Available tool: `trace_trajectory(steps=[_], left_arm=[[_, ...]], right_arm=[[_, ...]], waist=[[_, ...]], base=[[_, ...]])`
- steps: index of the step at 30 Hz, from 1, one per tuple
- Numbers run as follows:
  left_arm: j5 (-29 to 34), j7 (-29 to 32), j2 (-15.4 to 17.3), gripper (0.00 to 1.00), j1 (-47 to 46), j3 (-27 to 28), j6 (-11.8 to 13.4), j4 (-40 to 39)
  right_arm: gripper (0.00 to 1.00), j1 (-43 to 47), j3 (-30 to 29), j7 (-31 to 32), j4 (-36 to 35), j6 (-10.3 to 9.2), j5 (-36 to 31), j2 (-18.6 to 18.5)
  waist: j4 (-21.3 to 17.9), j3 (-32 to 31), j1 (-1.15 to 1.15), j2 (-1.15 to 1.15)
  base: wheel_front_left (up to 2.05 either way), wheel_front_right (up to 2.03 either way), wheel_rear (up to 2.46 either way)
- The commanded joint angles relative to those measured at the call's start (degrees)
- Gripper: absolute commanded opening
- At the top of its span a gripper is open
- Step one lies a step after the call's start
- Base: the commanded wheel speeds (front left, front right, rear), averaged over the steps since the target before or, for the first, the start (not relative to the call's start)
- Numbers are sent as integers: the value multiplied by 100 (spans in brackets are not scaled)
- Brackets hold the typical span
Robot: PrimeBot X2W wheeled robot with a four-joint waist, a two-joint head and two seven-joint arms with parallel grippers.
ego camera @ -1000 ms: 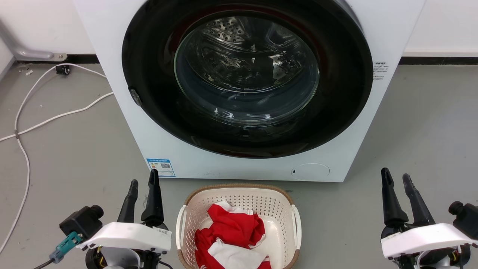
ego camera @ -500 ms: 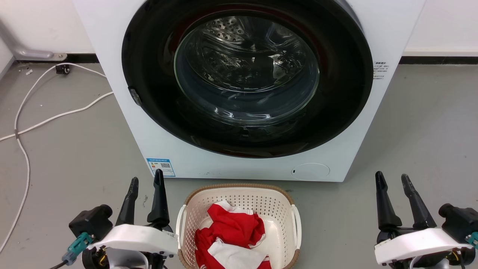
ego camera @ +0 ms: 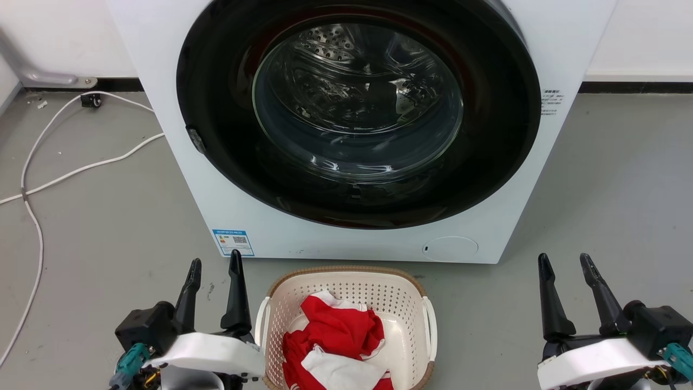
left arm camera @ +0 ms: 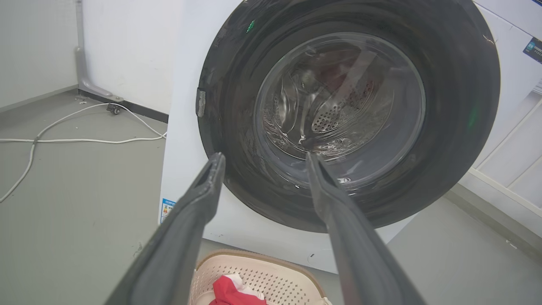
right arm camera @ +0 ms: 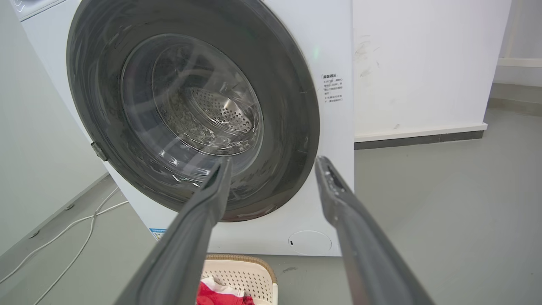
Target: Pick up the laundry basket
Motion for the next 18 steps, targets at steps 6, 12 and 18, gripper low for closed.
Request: trace_trajectory(steps=[6, 12, 18], left_arm=[[406, -120, 13, 100, 38, -66, 78, -70], [694, -191, 14, 100, 76, -106, 135, -85], [970, -261, 14, 100, 95, -153, 182, -90]], right_arm=[[100, 33, 30, -116, -72, 0, -441, -22], [100, 69, 61, -187, -77, 0, -764, -23], [100, 98, 85, -252, -71, 0, -1070, -23]], waist=[[5, 14, 0, 0], [6, 28, 0, 0], [8, 43, 0, 0]], base=[[0, 0, 0], [0, 0, 0], [0, 0, 0]])
